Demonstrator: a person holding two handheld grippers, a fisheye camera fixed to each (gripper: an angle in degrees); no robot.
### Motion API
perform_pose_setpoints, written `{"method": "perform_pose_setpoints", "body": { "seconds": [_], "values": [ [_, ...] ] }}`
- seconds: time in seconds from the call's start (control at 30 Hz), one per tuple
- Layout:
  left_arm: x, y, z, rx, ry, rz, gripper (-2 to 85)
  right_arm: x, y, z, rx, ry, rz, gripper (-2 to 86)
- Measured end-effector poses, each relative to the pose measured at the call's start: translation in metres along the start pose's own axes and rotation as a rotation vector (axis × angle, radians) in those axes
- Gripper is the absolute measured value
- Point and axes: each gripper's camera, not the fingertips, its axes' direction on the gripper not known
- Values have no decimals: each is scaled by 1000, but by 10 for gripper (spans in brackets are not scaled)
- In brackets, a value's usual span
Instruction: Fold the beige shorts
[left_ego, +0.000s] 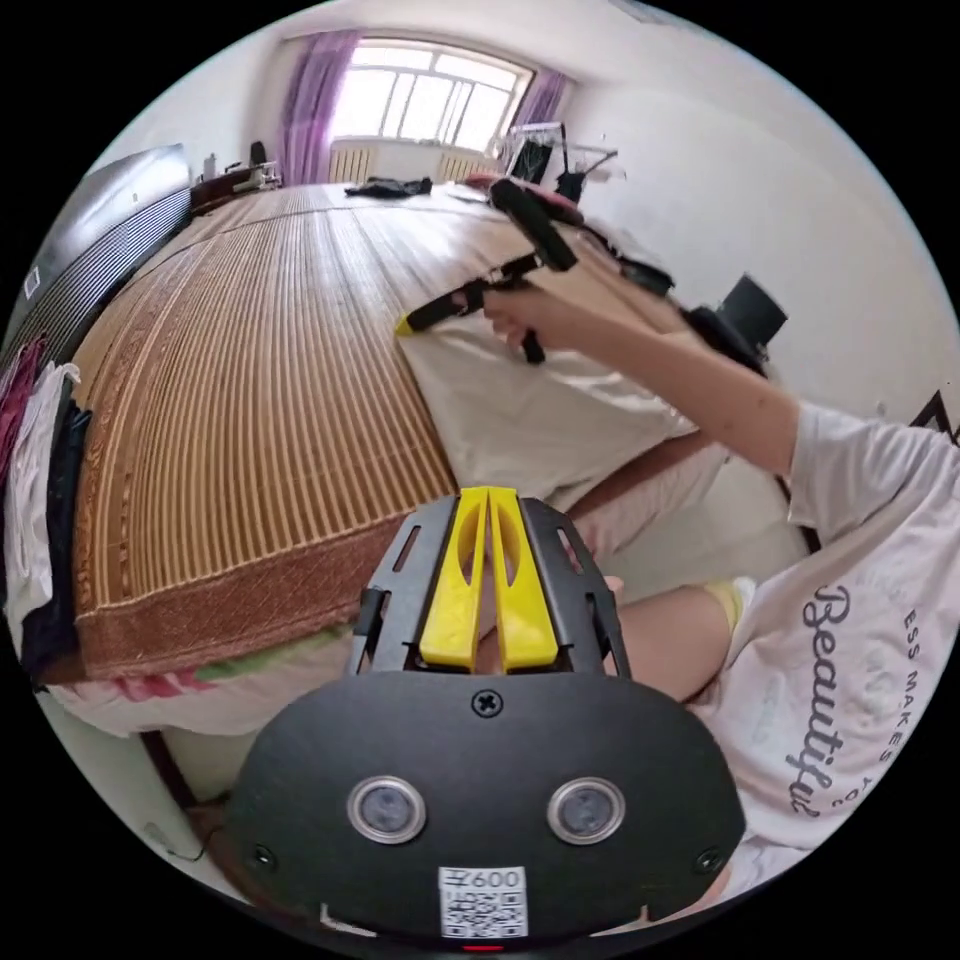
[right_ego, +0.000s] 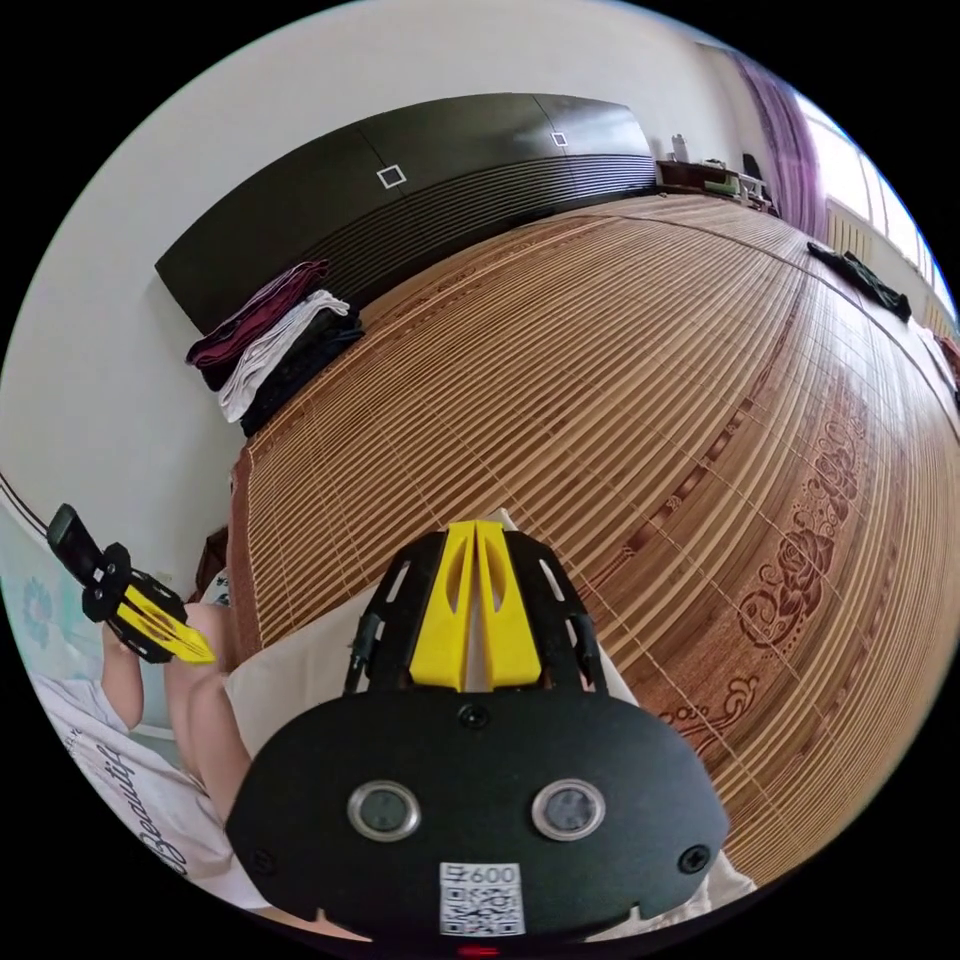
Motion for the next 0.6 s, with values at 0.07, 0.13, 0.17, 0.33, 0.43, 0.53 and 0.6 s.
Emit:
{"method": "perform_pose_setpoints", "body": {
  "seconds": [0.07,0.13,0.17,0.33,0.43,0.53,0.6],
  "values": [
    [5,-6,24,-26,58,18,2,-6,-2,0,1,9,-6,-8],
    [18,-4,66,-176,21,72,2,-10,-5,-1,2,10,-6,-8],
    [25,6,76,-156,-3,82,1,-12,-8,0,0,6,-4,-8],
    [51,25,83,-146,-65,93,1,-29,-17,0,5,24,-16,-8],
    [72,32,91,-153,-120,116,1,-47,-24,1,9,59,-39,-8],
    [87,40,98,-165,-143,122,1,-60,-32,2,13,76,-51,-8],
    [98,49,103,-172,-160,121,1,-67,-39,2,16,76,-51,-8]
  ]
}}
